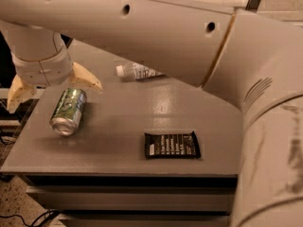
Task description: Place green can upright
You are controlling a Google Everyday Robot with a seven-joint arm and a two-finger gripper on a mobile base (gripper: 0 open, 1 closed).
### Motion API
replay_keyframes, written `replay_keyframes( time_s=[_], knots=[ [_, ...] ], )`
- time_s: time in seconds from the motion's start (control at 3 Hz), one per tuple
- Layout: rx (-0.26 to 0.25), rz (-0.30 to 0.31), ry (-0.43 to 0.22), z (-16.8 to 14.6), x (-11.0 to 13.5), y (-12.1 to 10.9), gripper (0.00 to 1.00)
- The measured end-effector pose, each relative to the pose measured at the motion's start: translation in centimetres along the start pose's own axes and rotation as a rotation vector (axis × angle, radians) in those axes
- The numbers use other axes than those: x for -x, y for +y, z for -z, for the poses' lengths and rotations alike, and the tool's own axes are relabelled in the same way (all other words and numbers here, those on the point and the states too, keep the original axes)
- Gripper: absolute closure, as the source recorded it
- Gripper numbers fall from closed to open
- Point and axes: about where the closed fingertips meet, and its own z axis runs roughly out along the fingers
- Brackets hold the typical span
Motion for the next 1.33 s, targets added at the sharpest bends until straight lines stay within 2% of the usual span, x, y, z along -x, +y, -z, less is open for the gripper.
replay_keyframes(
  time_s=[1.33],
  knots=[
    [-0.018,-0.115,0.013,-3.8,2.2,-0.7,0.0]
  ],
)
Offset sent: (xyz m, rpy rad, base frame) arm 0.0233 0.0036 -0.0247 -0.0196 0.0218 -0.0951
